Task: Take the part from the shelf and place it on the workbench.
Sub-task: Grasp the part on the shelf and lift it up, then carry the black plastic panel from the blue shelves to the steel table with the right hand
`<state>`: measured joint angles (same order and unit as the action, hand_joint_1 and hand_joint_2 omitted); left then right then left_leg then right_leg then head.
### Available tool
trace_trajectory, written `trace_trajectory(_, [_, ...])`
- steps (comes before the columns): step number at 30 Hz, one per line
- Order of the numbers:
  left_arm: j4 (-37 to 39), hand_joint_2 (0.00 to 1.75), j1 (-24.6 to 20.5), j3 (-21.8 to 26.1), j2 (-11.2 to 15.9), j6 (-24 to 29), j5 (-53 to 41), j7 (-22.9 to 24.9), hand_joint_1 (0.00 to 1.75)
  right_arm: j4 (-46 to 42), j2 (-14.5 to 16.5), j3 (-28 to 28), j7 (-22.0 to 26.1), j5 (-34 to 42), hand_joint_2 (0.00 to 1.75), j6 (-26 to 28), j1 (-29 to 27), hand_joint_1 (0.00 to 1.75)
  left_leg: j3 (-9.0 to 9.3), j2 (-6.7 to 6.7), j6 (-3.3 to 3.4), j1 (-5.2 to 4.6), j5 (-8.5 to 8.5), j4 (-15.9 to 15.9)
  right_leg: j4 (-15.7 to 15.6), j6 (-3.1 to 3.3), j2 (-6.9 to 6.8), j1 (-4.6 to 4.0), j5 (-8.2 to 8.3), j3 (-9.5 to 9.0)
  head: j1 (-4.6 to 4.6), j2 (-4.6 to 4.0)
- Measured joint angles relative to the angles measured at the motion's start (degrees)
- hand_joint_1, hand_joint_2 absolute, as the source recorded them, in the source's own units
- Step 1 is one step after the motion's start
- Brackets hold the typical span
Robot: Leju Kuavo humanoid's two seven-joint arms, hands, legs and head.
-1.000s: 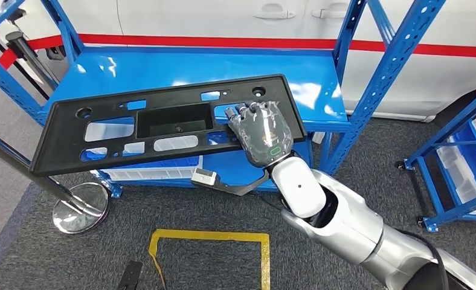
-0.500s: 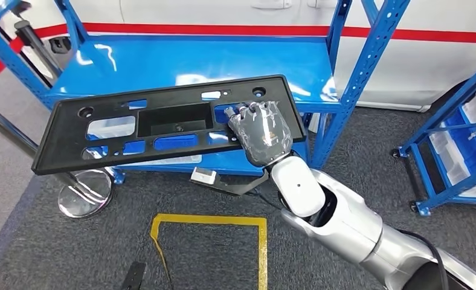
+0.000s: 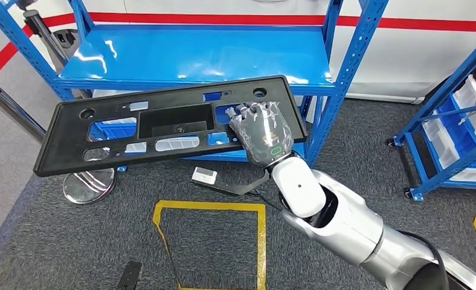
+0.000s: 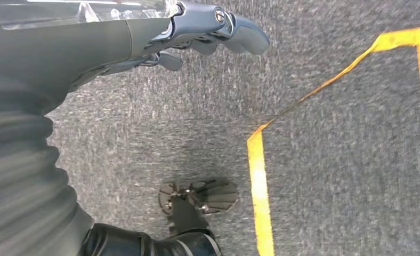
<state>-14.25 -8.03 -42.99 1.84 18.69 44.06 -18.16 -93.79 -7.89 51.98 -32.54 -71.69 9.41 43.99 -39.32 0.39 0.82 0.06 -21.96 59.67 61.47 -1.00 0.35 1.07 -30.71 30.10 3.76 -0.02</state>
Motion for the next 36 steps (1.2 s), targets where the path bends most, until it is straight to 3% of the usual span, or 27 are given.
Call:
trace_trajectory(2, [0.01, 1.75, 0.11, 0.00, 0.04, 0.00, 0.00, -0.02, 0.00, 0.02, -0.01, 0.00, -0.01, 0.00, 1.75, -0.03, 0.00, 1.75, -0.54, -0.10, -0.61, 0.17, 0.73, -0.03, -0.46, 0.93, -0.13, -0.08, 0.55, 0.67, 0.03, 0.01])
trace_trajectory(3, [0.01, 1.75, 0.22, 0.00, 0.07, 0.00, 0.00, -0.02, 0.00, 0.03, -0.02, 0.00, -0.02, 0.00, 1.75, -0.05, -0.02, 1.75, -1.05, -0.11, -0.89, 0.29, -0.06, 0.50, -0.42, 1.40, -0.22, -0.08, 1.11, 1.24, 0.04, 0.01])
trace_trajectory(5, [0.02, 1.75, 0.45, 0.00, 0.05, -0.01, 0.00, -0.02, 0.00, 0.05, -0.03, 0.00, -0.02, 0.00, 1.75, -0.13, -0.06, 1.75, -2.60, -0.11, -1.44, 0.50, -4.60, 4.66, -0.50, 2.24, -0.37, 0.00, 2.16, 2.52, 0.19, 0.00])
trace_trajectory(7, [0.02, 1.75, 0.53, 0.00, -0.02, -0.02, -0.02, -0.14, 0.00, 0.06, -0.03, 0.00, -0.01, 0.00, 1.75, -0.17, -0.10, 1.75, -4.44, -0.10, -1.73, 0.60, -9.10, 11.85, -0.49, 2.67, -0.37, -0.21, 3.09, 3.89, 0.30, 0.00])
trace_trajectory(8, [0.02, 1.75, 0.53, 0.00, -0.02, -0.02, -0.05, -0.30, 0.00, 0.06, -0.03, 0.00, -0.01, 0.02, 1.75, -0.17, -0.12, 1.75, -4.92, -0.10, -1.73, 0.61, -9.50, 14.82, -0.47, 2.75, -0.37, -0.35, 3.55, 4.52, 0.29, 0.00])
trace_trajectory(9, [0.02, 1.75, 0.52, 0.00, -0.02, -0.02, -0.10, -0.54, 0.00, 0.07, -0.03, 0.00, -0.01, 0.08, 1.75, -0.17, -0.13, 1.75, -4.75, -0.11, -1.60, 0.60, -8.63, 16.40, -0.46, 2.77, -0.38, -0.49, 3.98, 5.09, 0.30, 0.00])
trace_trajectory(10, [0.02, 1.75, 0.52, 0.00, -0.02, -0.01, -0.16, -0.80, 0.00, 0.06, -0.03, 0.00, -0.01, 0.16, 1.75, -0.17, -0.14, 1.75, -3.69, -0.13, -1.31, 0.54, -6.95, 16.06, -0.44, 2.76, -0.38, -0.64, 4.38, 5.59, 0.31, 0.00])
trace_trajectory(11, [0.02, 1.75, 0.51, 0.00, -0.02, 0.02, -0.22, -1.04, 0.00, 0.05, -0.03, 0.00, -0.01, 0.26, 1.75, -0.16, -0.14, 1.75, -1.62, -0.17, -0.86, 0.39, -5.18, 13.71, -0.44, 2.74, -0.36, -0.78, 4.73, 5.96, 0.31, 0.00])
trace_trajectory(12, [0.02, 1.75, 0.45, 0.00, 0.03, 0.05, -0.26, -1.20, 0.00, 0.05, -0.03, 0.00, -0.01, 0.38, 1.75, -0.15, -0.14, 1.75, 1.00, -0.21, -0.20, 0.21, -4.48, 10.02, -0.45, 2.71, -0.36, -0.86, 5.03, 6.21, 0.28, 0.00])
trace_trajectory(14, [0.01, 1.75, 0.28, 0.00, 0.09, 0.14, -0.30, -1.32, 0.00, 0.04, -0.03, 0.00, -0.01, 0.63, 1.75, -0.07, -0.09, 1.75, 6.08, -0.27, 0.90, -0.30, -5.41, 2.54, -0.53, 2.33, -0.40, -0.84, 5.57, 6.45, 0.22, 0.01])
trace_trajectory(15, [0.01, 1.75, 0.15, 0.00, 0.12, 0.18, -0.30, -1.32, 0.00, 0.03, -0.03, 0.00, 0.00, 0.84, 1.75, 0.00, -0.06, 1.75, 7.30, -0.28, 1.24, -0.53, -6.25, 0.43, -0.64, 2.02, -0.46, -0.67, 5.87, 6.52, 0.22, 0.01])
trace_trajectory(17, [0.00, 1.75, 0.03, 0.00, 0.14, 0.26, -0.25, -1.27, 0.00, 0.02, -0.03, 0.00, 0.07, 1.36, 1.75, 0.23, -0.03, 1.75, 8.08, -0.26, 1.55, -0.66, -6.15, -1.56, -0.96, 1.28, -0.52, -0.55, 6.44, 6.66, 0.28, 0.00])
trace_trajectory(19, [0.00, 1.75, 0.09, 0.00, 0.15, 0.32, -0.18, -1.18, 0.00, 0.02, -0.03, 0.00, 0.21, 1.98, 1.75, 0.54, -0.01, 1.75, 8.40, -0.15, 1.69, -0.33, -5.13, -3.17, -0.11, 0.72, -0.45, -0.67, 5.58, 7.25, 0.14, 0.00])
trace_trajectory(22, [0.00, 1.75, 0.15, 0.00, 0.14, 0.32, -0.12, -1.06, 0.00, 0.02, -0.05, 0.00, 0.42, 2.85, 1.75, 1.14, 0.00, 1.75, 7.78, -0.42, 1.74, -0.10, -4.21, -3.72, 8.40, 0.08, -0.38, -0.49, 0.15, 10.80, -0.08, 0.00])
trace_trajectory(23, [0.00, 1.75, 0.16, 0.00, 0.12, 0.31, -0.10, -1.03, 0.00, 0.02, -0.05, 0.00, 0.48, 3.02, 1.75, 1.37, -0.02, 1.75, 7.38, -0.64, 1.74, -0.07, -4.12, -3.43, 11.56, -0.09, -0.39, -0.40, -1.19, 11.95, -0.09, 0.00])
trace_trajectory(24, [0.00, 1.75, 0.19, 0.00, 0.09, 0.30, -0.09, -1.00, 0.00, 0.02, -0.05, 0.00, 0.56, 3.16, 1.75, 1.54, -0.06, 1.75, 6.97, -0.98, 1.70, -0.01, -4.08, -3.05, 13.19, -0.27, -0.39, -0.29, -1.49, 12.33, -0.10, 0.01])
trace_trajectory(25, [0.00, 1.75, 0.23, 0.00, 0.04, 0.29, -0.09, -0.96, 0.00, 0.02, -0.05, 0.00, 0.67, 3.20, 1.75, 1.64, -0.07, 1.75, 6.55, -1.40, 1.64, 0.08, -4.10, -2.57, 12.76, -0.44, -0.38, -0.15, -0.75, 11.68, -0.10, 0.01])
trace_trajectory(26, [0.00, 1.75, 0.26, 0.00, -0.01, 0.28, -0.10, -0.92, 0.00, 0.02, -0.05, 0.00, 0.78, 3.22, 1.75, 1.69, -0.07, 1.75, 6.13, -1.90, 1.49, 0.21, -4.19, -1.96, 10.33, -0.61, -0.17, 0.06, 0.80, 10.06, -0.10, 0.01])
trace_trajectory(28, [0.00, 1.75, 0.22, 0.00, -0.07, 0.28, -0.14, -0.88, 0.00, 0.01, -0.03, 0.00, 0.94, 3.22, 1.75, 1.74, -0.07, 1.75, 5.00, -2.90, 0.88, 0.37, -4.57, -0.39, 3.89, -0.76, 1.80, 0.53, 2.91, 6.46, -0.13, 0.00])
trace_trajectory(30, [0.00, 1.75, 0.13, 0.00, -0.07, 0.28, -0.17, -0.89, 0.00, -0.12, -0.02, 0.00, 0.97, 3.17, 1.75, 1.92, -0.07, 1.75, 3.72, -3.79, 0.20, 0.39, -4.60, 0.80, 1.18, -0.55, 3.44, 0.69, 3.02, 5.33, -0.06, 0.00])
trace_trajectory(33, [0.01, 1.75, 0.31, 0.00, -0.05, 0.27, -0.15, -0.86, 0.00, -0.25, -0.04, 0.00, 0.96, 3.01, 1.75, 2.11, -0.14, 1.75, 2.72, -4.68, -0.70, 0.57, -4.27, 1.09, 0.86, 0.38, 2.17, 0.66, 3.40, 5.56, 0.07, 0.01])
trace_trajectory(34, [0.01, 1.75, 0.42, 0.00, -0.06, 0.27, -0.12, -0.85, 0.00, -0.30, -0.04, 0.00, 0.95, 2.94, 1.75, 2.10, -0.14, 1.75, 2.23, -4.18, -1.01, 0.55, -4.84, 1.92, 0.60, 0.74, 1.58, 0.77, 3.60, 5.49, 0.24, 0.01])
trace_trajectory(36, [0.00, 1.75, 0.51, 0.00, -0.09, 0.26, -0.03, -0.76, 0.00, -0.47, -0.03, 0.00, 0.93, 2.74, 1.75, 2.07, -0.09, 1.75, -0.07, -2.21, -1.60, 0.58, -7.65, 6.89, 0.23, 1.20, 0.40, 0.86, 3.89, 5.42, 0.56, 0.01])
